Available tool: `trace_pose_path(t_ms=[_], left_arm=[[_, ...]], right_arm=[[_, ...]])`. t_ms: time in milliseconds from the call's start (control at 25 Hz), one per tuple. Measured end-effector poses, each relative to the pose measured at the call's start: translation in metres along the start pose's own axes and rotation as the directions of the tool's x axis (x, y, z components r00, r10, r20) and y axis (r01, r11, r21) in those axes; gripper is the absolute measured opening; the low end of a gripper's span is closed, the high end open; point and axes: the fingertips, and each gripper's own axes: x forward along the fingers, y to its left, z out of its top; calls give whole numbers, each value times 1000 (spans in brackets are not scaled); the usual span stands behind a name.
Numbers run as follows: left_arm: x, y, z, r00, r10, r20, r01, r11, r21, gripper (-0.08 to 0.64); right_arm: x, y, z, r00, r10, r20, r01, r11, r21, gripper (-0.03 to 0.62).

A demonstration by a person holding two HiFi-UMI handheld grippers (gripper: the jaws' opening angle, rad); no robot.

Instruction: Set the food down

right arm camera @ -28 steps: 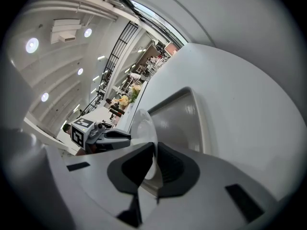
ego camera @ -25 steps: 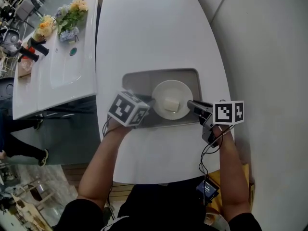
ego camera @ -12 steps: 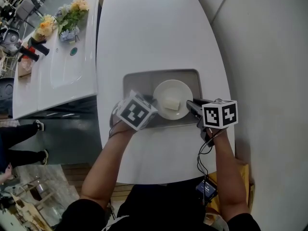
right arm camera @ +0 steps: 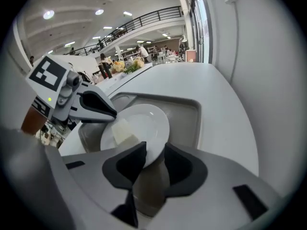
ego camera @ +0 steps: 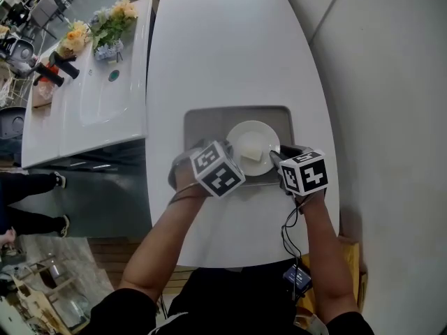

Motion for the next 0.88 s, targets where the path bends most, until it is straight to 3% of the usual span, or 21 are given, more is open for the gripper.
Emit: trace_pose_path(t_ms=[200,280,320,400,480,560,600,640,720,880], left_arm=[[-4,2,6,999,46,19,-47,997,54,28],[-21,4,11,988,85,128,-92,995,48,29],[-35,4,14,973,90,211,-99,995,32,29],[-72,-6,17,911,43,409,-41,999,-14,28],[-111,-27,11,805,-47,591,102,993,-61,21],[-146,-54,-4,686,-107,720,254,962,-99,6],[-160,-72,-14,640,-124,758,312,944,-110,6],[-173,-93,-26,609,-138,781,352,929,-111,6],[-195,-143,-48,581,-168,797,387,918,-89,6],[-243,-225,-75,535,-207,819,376,926,-13,6]], right_arm=[[-1,-2,3,999,-13,47,15,999,-38,110],[-18,3,12,985,12,172,-3,999,-54,61],[-33,8,17,966,29,257,-12,998,-68,60],[-70,24,22,908,72,413,-30,994,-109,38],[-107,51,18,837,144,528,-79,987,-143,25],[-140,82,8,755,209,622,-155,978,-142,16],[-154,98,-1,719,224,658,-188,974,-126,11],[-168,114,-14,693,226,685,-212,972,-106,9],[-191,151,-46,666,218,714,-236,969,-76,6],[-210,234,-97,652,292,700,-293,948,-122,5]])
